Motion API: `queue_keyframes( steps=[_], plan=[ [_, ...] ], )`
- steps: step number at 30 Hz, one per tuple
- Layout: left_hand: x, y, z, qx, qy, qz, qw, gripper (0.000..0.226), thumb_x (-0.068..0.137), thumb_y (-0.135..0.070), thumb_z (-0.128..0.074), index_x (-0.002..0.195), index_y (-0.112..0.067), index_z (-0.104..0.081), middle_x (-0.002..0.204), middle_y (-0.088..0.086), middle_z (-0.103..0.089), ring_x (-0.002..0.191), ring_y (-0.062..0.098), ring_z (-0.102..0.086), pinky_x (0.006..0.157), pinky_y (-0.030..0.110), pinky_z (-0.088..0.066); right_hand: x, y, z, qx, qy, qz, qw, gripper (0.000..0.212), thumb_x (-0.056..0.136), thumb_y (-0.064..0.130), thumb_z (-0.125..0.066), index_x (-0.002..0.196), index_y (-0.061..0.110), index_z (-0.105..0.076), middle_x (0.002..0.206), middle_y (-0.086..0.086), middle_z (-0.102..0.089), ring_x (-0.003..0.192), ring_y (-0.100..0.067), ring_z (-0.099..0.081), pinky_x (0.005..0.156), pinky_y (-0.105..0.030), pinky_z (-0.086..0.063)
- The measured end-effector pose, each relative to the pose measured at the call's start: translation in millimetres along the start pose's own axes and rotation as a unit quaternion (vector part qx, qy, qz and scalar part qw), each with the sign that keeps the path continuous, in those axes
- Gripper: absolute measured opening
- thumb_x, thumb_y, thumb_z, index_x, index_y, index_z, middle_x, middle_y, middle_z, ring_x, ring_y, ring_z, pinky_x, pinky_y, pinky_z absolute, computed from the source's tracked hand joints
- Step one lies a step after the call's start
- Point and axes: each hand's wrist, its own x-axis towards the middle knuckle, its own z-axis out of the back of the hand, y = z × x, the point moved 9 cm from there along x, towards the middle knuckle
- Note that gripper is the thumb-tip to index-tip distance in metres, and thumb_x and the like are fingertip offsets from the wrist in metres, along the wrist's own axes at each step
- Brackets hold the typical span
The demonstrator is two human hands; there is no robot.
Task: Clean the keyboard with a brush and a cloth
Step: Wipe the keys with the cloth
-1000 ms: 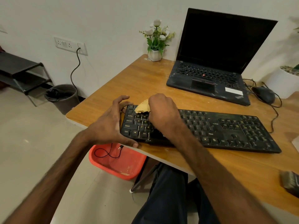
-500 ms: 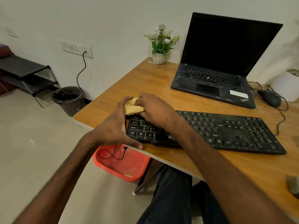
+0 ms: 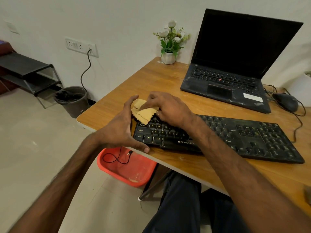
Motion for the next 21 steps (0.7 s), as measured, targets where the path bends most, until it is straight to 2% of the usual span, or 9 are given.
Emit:
queue_keyframes(
  steps=[3, 6, 8, 10, 11, 13, 15, 17, 21],
  plan=[
    [0, 2, 0, -0.002, 0.001, 0.002, 1.000, 0.157, 0.032, -0.061, -0.097, 0.150, -0.051, 0.006, 0.134, -0.033, -0.045, 0.131, 0.002, -0.049, 0.112, 0.043, -0.044, 10, -2, 8, -0.079, -0.005, 0.029, 0.996, 0.033, 0.094, 0.020, -0.058, 0.123, 0.034, -0.064, 0.108, 0.003, -0.057, 0.098, -0.012, -0.051, 0.069, -0.026, -0.044],
    [-2, 2, 0, 0.008, 0.001, -0.001, 1.000, 0.157, 0.032, -0.060, -0.098, 0.149, -0.053, 0.006, 0.131, -0.046, -0.040, 0.136, 0.002, -0.044, 0.116, 0.045, -0.039, 14, -23, 3, -0.125, 0.024, 0.016, 0.992, 0.029, 0.095, 0.028, -0.058, 0.124, 0.032, -0.065, 0.102, 0.005, -0.054, 0.094, -0.008, -0.046, 0.078, -0.029, -0.049],
    [-2, 3, 0, 0.012, -0.001, -0.001, 1.000, 0.156, 0.032, -0.061, -0.097, 0.148, -0.054, 0.006, 0.134, -0.044, -0.040, 0.138, 0.002, -0.041, 0.118, 0.046, -0.036, 8, -52, 7, -0.055, -0.012, -0.063, 0.996, 0.031, 0.094, 0.020, -0.060, 0.123, 0.028, -0.066, 0.105, 0.005, -0.058, 0.098, -0.011, -0.051, 0.085, -0.037, -0.051],
    [-2, 3, 1, 0.011, -0.004, 0.005, 1.000, 0.157, 0.030, -0.063, -0.096, 0.147, -0.057, 0.008, 0.141, -0.041, -0.035, 0.142, 0.002, -0.036, 0.120, 0.047, -0.032, -2, -77, 20, 0.060, -0.110, -0.122, 0.985, 0.032, 0.088, 0.017, -0.069, 0.119, 0.023, -0.068, 0.107, 0.002, -0.063, 0.100, -0.014, -0.056, 0.087, -0.045, -0.051],
    [-1, 4, 1, 0.012, -0.004, 0.006, 1.000, 0.158, 0.030, -0.064, -0.096, 0.147, -0.057, 0.009, 0.146, -0.036, -0.032, 0.144, 0.003, -0.033, 0.121, 0.047, -0.031, -5, -80, 25, 0.118, -0.144, -0.126, 0.974, 0.032, 0.086, 0.016, -0.071, 0.118, 0.021, -0.070, 0.105, 0.001, -0.064, 0.098, -0.015, -0.057, 0.086, -0.044, -0.050],
    [1, 4, 1, 0.019, -0.004, 0.005, 1.000, 0.161, 0.029, -0.064, -0.097, 0.148, -0.056, 0.011, 0.155, -0.022, -0.030, 0.146, 0.010, -0.033, 0.120, 0.048, -0.031, -1, -64, 24, 0.189, -0.125, -0.090, 0.970, 0.032, 0.085, 0.010, -0.070, 0.116, 0.020, -0.071, 0.103, 0.002, -0.064, 0.097, -0.014, -0.057, 0.085, -0.036, -0.048],
    [2, 5, 2, 0.027, -0.013, 0.006, 1.000, 0.163, 0.029, -0.063, -0.098, 0.149, -0.056, 0.012, 0.156, -0.007, -0.034, 0.143, 0.016, -0.039, 0.117, 0.050, -0.036, 8, -32, 10, 0.163, -0.047, -0.019, 0.985, 0.036, 0.087, 0.004, -0.065, 0.117, 0.024, -0.070, 0.103, 0.003, -0.061, 0.095, -0.014, -0.055, 0.080, -0.031, -0.047],
    [2, 6, 2, 0.038, -0.018, 0.015, 0.999, 0.164, 0.027, -0.064, -0.098, 0.149, -0.058, 0.012, 0.155, 0.001, -0.034, 0.141, 0.021, -0.041, 0.114, 0.051, -0.039, 11, -10, -6, 0.077, 0.008, 0.028, 0.997, 0.049, 0.085, -0.005, -0.056, 0.118, 0.030, -0.069, 0.104, 0.003, -0.058, 0.094, -0.014, -0.052, 0.073, -0.031, -0.047],
    [3, 5, 5, 0.062, -0.028, 0.025, 0.997, 0.164, 0.026, -0.069, -0.096, 0.150, -0.055, 0.012, 0.150, 0.001, -0.040, 0.139, 0.022, -0.041, 0.116, 0.052, -0.036, 19, -14, -3, -0.009, 0.005, 0.030, 0.999, 0.048, 0.089, 0.000, -0.055, 0.121, 0.034, -0.066, 0.109, 0.002, -0.056, 0.099, -0.013, -0.050, 0.074, -0.030, -0.046]
  ],
)
